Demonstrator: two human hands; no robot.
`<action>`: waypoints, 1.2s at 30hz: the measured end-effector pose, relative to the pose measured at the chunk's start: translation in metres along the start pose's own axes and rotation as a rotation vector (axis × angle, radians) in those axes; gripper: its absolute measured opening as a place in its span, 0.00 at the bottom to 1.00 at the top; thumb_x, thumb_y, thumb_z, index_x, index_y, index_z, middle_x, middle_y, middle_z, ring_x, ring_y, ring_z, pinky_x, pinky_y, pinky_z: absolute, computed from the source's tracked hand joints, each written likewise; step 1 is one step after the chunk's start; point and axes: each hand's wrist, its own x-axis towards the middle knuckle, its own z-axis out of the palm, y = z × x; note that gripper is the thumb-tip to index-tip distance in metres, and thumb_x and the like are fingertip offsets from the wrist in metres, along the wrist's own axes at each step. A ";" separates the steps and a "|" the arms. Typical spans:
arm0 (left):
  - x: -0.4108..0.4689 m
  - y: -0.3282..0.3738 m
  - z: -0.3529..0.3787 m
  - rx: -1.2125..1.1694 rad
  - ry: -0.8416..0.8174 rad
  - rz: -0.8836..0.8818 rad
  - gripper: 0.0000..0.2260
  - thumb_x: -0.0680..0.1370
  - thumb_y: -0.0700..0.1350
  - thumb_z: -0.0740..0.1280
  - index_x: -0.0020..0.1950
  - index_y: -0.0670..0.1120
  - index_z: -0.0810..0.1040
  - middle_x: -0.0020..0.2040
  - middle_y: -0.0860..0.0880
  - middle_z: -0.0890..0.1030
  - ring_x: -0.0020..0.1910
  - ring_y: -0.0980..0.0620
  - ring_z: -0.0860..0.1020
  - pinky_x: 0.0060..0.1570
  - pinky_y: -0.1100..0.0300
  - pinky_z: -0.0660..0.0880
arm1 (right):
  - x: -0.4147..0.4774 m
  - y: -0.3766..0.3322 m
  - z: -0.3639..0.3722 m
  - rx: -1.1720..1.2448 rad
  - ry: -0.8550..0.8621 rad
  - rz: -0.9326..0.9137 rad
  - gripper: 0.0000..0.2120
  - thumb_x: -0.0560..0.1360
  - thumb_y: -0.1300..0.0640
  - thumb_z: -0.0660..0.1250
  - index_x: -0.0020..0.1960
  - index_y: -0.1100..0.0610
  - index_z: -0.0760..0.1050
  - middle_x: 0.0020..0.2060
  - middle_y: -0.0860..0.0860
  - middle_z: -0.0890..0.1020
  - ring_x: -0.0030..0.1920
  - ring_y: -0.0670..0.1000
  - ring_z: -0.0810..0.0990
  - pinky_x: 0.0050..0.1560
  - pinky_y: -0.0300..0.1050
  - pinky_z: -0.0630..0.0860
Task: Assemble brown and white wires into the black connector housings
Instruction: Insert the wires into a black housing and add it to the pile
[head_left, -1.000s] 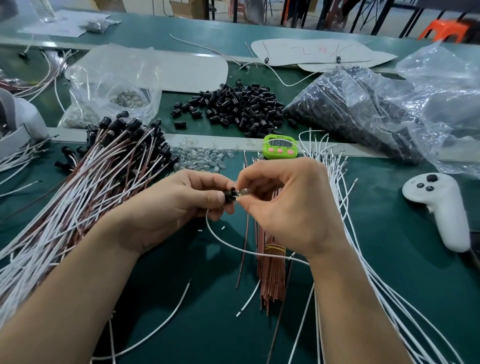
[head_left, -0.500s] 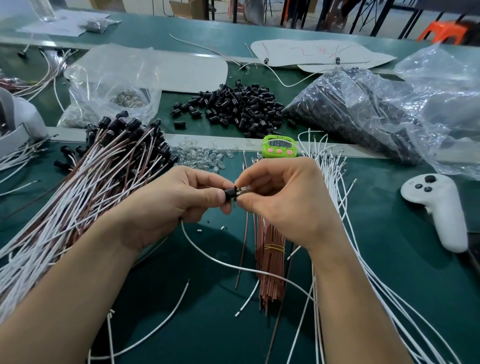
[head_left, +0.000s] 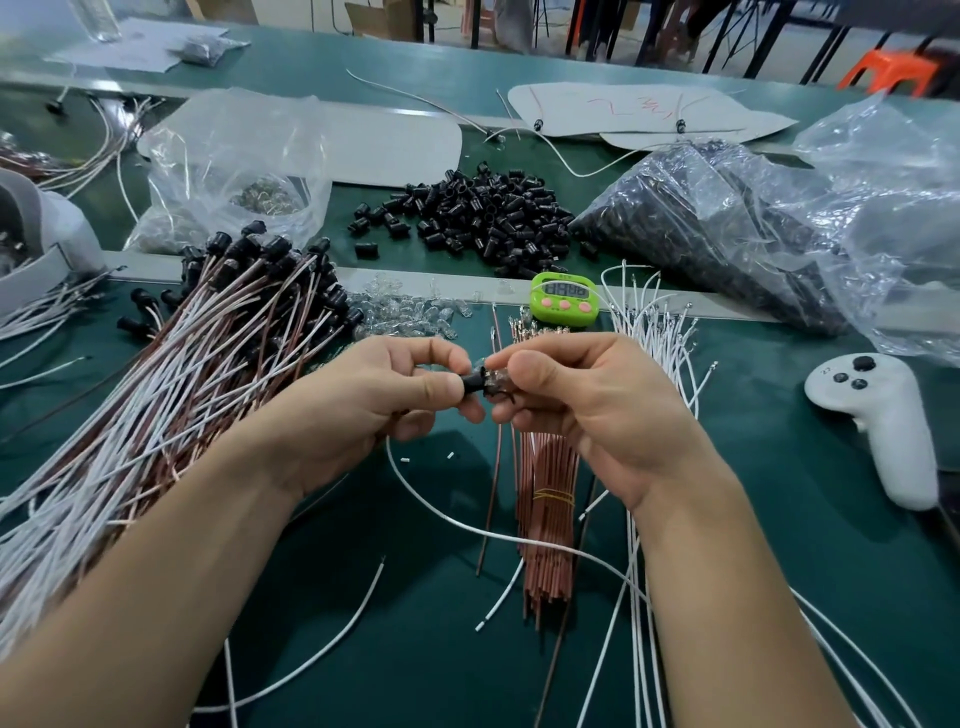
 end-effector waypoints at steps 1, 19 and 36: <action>0.000 -0.001 0.001 0.001 -0.005 0.003 0.06 0.74 0.41 0.70 0.50 0.45 0.78 0.41 0.42 0.84 0.27 0.56 0.71 0.28 0.69 0.67 | 0.000 0.001 0.000 0.006 -0.004 0.006 0.07 0.69 0.55 0.75 0.43 0.58 0.88 0.36 0.57 0.86 0.34 0.50 0.85 0.35 0.39 0.80; -0.002 0.001 0.007 0.030 0.061 -0.020 0.04 0.72 0.43 0.70 0.44 0.46 0.77 0.32 0.42 0.80 0.21 0.58 0.58 0.21 0.69 0.56 | 0.006 0.009 -0.002 0.046 0.023 0.019 0.07 0.68 0.54 0.75 0.42 0.58 0.88 0.34 0.54 0.85 0.31 0.48 0.83 0.33 0.36 0.79; -0.001 -0.001 0.004 -0.127 0.144 -0.012 0.03 0.70 0.42 0.71 0.42 0.45 0.83 0.25 0.55 0.66 0.22 0.61 0.61 0.23 0.70 0.58 | 0.011 0.015 0.016 0.265 -0.012 0.011 0.07 0.68 0.56 0.74 0.41 0.60 0.88 0.38 0.54 0.87 0.40 0.50 0.86 0.42 0.42 0.84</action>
